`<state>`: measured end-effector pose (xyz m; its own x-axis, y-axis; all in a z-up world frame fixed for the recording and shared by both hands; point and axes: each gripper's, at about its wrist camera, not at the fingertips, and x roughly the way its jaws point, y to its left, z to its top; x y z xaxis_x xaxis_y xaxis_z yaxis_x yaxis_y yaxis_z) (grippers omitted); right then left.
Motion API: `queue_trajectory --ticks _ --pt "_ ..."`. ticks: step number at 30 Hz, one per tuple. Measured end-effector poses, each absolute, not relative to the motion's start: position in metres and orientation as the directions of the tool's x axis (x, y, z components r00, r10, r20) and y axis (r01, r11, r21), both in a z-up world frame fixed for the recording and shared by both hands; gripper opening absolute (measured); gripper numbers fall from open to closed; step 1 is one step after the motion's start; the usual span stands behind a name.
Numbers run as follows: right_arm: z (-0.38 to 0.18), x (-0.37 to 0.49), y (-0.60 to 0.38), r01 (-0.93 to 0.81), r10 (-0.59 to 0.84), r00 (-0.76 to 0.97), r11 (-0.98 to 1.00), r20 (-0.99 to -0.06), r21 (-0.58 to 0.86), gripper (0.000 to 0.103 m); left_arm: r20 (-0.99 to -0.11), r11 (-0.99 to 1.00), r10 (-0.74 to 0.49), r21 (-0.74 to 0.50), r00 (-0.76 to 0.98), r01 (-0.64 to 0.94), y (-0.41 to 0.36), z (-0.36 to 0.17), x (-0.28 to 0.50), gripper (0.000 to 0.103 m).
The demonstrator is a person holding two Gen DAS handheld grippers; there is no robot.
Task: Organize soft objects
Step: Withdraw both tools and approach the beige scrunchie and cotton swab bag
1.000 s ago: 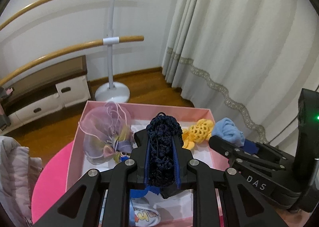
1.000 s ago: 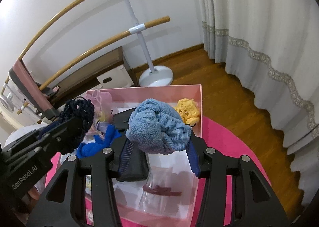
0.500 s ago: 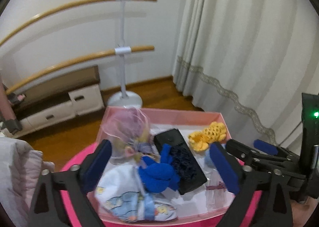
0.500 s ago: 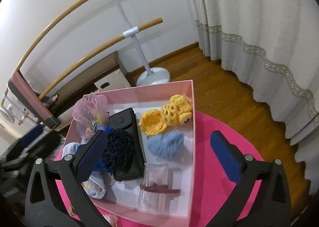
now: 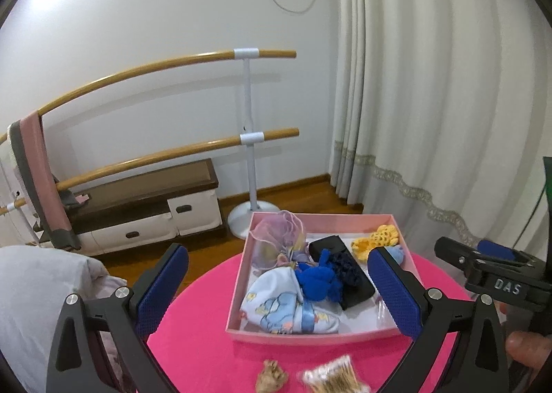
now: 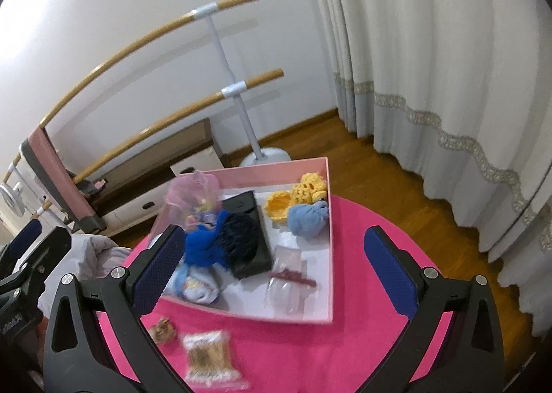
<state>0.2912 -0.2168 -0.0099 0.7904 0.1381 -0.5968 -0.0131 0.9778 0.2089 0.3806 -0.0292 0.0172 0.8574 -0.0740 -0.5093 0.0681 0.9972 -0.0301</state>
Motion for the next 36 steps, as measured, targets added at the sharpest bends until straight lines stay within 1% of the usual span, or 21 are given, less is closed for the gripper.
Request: queue_trajectory --ticks 3,8,10,12,15,19,25,30,36 --pt "0.001 0.26 -0.205 -0.028 0.119 0.816 0.986 -0.565 0.167 0.103 -0.488 0.997 -0.076 -0.039 0.87 0.065 -0.019 0.018 0.352 0.103" --pt "0.013 0.209 -0.192 -0.044 0.106 0.852 0.991 -0.513 0.13 0.103 -0.472 0.996 -0.082 -0.065 0.878 0.058 0.011 -0.007 0.281 0.103" --pt "0.015 0.191 -0.188 -0.039 0.088 0.863 0.993 -0.498 0.108 0.103 -0.459 0.997 -0.071 -0.064 0.886 0.047 0.024 -0.016 0.226 0.103" --pt "0.018 0.173 -0.183 -0.043 0.082 0.872 0.995 -0.482 0.091 0.103 -0.449 0.997 -0.067 -0.07 0.891 0.04 0.031 -0.019 0.199 0.103" --pt "0.019 0.145 -0.178 -0.038 0.06 0.888 0.998 -0.456 0.057 0.103 -0.454 0.997 -0.064 -0.075 0.889 0.033 0.045 -0.021 0.158 0.103" --pt "0.014 0.115 -0.168 -0.031 0.035 0.894 0.999 -0.446 0.016 0.103 -0.459 0.997 -0.054 -0.075 0.887 0.022 0.057 -0.02 0.123 0.103" --pt "-0.007 0.09 -0.161 -0.036 0.032 0.881 0.999 -0.471 0.001 0.103 -0.469 0.998 -0.036 -0.061 0.883 0.008 0.062 -0.029 0.087 0.103" --pt "-0.037 0.084 -0.156 -0.059 0.064 0.849 0.998 -0.524 0.025 0.103 -0.514 0.998 -0.045 -0.061 0.857 0.017 0.063 -0.051 0.069 0.103" --pt "-0.061 0.083 -0.15 -0.077 0.079 0.818 0.997 -0.57 0.029 0.103 -0.557 0.997 -0.052 -0.082 0.829 0.008 0.07 -0.059 0.063 0.103"
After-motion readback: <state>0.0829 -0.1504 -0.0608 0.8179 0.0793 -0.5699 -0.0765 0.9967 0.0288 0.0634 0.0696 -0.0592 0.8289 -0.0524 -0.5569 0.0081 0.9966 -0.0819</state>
